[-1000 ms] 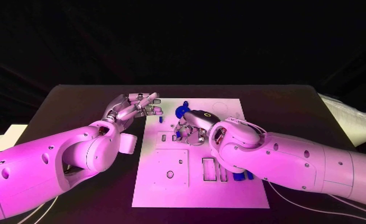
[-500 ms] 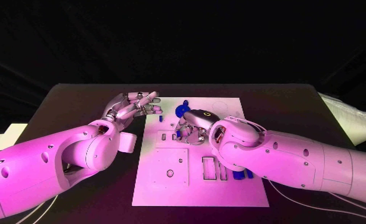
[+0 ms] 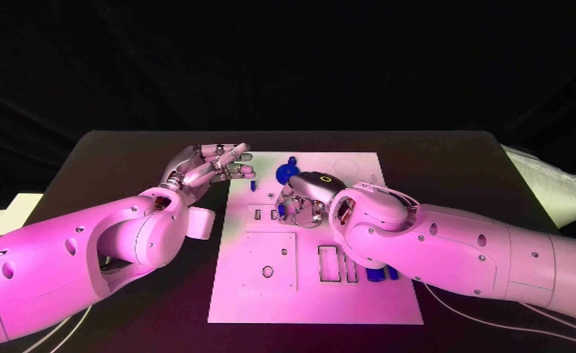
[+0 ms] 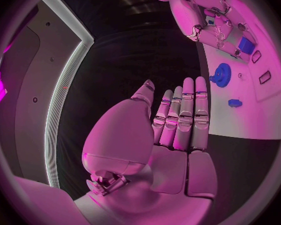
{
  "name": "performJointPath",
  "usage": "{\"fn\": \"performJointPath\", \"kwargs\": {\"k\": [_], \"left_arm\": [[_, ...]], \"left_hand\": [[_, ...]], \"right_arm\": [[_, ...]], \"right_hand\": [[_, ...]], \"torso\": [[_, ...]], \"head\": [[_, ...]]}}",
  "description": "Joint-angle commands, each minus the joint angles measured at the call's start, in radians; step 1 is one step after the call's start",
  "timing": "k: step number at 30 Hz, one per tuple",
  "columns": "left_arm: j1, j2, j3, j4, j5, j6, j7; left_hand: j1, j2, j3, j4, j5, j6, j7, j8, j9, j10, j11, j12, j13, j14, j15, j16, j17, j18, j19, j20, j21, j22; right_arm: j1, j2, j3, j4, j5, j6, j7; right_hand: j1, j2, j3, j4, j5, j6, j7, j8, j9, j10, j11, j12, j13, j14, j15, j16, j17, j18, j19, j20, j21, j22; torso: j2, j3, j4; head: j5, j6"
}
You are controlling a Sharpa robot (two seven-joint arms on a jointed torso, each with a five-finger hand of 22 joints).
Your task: Assemble the parts on the task board
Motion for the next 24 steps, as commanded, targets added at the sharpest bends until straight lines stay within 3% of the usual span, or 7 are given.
{"fn": "performJointPath", "kwargs": {"k": [1,6,14,20,24], "left_arm": [[0.001,0.002,0.001,0.001,0.002,0.017,0.011],[0.001,0.002,0.001,0.001,0.002,0.016,0.01],[0.001,0.003,0.001,0.001,0.002,0.017,0.008],[0.001,0.003,0.001,0.0,0.002,0.018,0.008],[0.001,0.004,0.001,-0.001,0.002,0.019,0.007]], "left_hand": [[0.011,0.001,0.0,-0.005,-0.005,0.003,0.001,-0.005,-0.001,0.001,0.007,-0.006,-0.001,-0.006,0.002,-0.005,0.001,0.002,0.002,0.002,0.0,-0.002],[0.011,0.001,0.0,-0.006,-0.005,0.001,0.002,-0.006,-0.001,0.0,0.008,-0.007,-0.002,-0.006,0.002,-0.006,0.002,0.002,0.002,0.002,0.0,-0.002],[0.011,0.0,0.0,-0.006,-0.005,0.0,0.004,-0.007,-0.002,-0.002,0.008,-0.008,-0.002,-0.006,0.002,-0.007,0.002,0.002,0.001,0.002,0.0,-0.002],[0.011,0.0,0.0,-0.006,-0.005,0.0,0.004,-0.007,-0.002,-0.002,0.008,-0.008,-0.002,-0.006,0.002,-0.007,0.002,0.002,0.001,0.002,0.0,-0.002],[0.011,0.0,0.0,-0.006,-0.005,0.0,0.004,-0.007,-0.002,-0.002,0.008,-0.008,-0.002,-0.006,0.002,-0.007,0.002,0.002,0.001,0.002,0.0,-0.002]], "right_arm": [[-0.009,-0.003,-0.008,-0.005,-0.017,0.054,-0.032],[-0.01,-0.002,-0.009,-0.003,-0.031,0.047,-0.03],[-0.011,-0.002,-0.009,-0.001,-0.035,0.017,-0.027],[-0.012,-0.003,-0.009,0.005,-0.035,-0.061,-0.02],[-0.013,-0.006,-0.009,0.009,-0.026,-0.15,0.007]], "right_hand": [[-0.011,-0.019,-0.014,0.005,0.003,-0.018,0.001,-0.009,-0.003,-0.012,0.003,-0.012,-0.009,0.067,0.007,-0.006,0.067,-0.01,-0.008,0.003,-0.005,0.005],[-0.044,-0.042,-0.053,0.023,-0.018,-0.034,0.002,-0.009,-0.007,-0.018,0.006,-0.025,-0.021,0.067,0.01,-0.007,0.066,-0.01,-0.008,0.008,-0.006,0.003],[-0.049,-0.046,-0.084,0.033,-0.027,-0.053,0.004,-0.01,-0.01,-0.03,0.009,-0.042,-0.037,0.067,0.011,-0.008,0.066,-0.009,-0.01,0.009,-0.009,0.0],[-0.042,-0.047,-0.119,0.047,-0.028,-0.09,0.011,-0.011,-0.013,-0.051,0.015,-0.067,-0.062,0.066,0.017,-0.011,0.063,-0.007,-0.016,0.013,-0.014,-0.009],[-0.021,-0.044,-0.149,0.063,-0.014,-0.131,0.02,-0.011,-0.012,-0.055,0.023,-0.066,-0.066,0.065,0.023,-0.014,0.06,-0.006,-0.021,0.019,-0.018,-0.014]], "torso": [[0.0,-0.0002,0.0001],[0.0,-0.0002,-0.0002],[0.0,-0.0005,-0.0005],[0.0,-0.0002,-0.0006],[0.0,0.0001,0.0009]], "head": [[0.0,0.001],[0.001,0.001],[0.001,0.001],[0.0,0.002],[-0.002,0.005]]}}
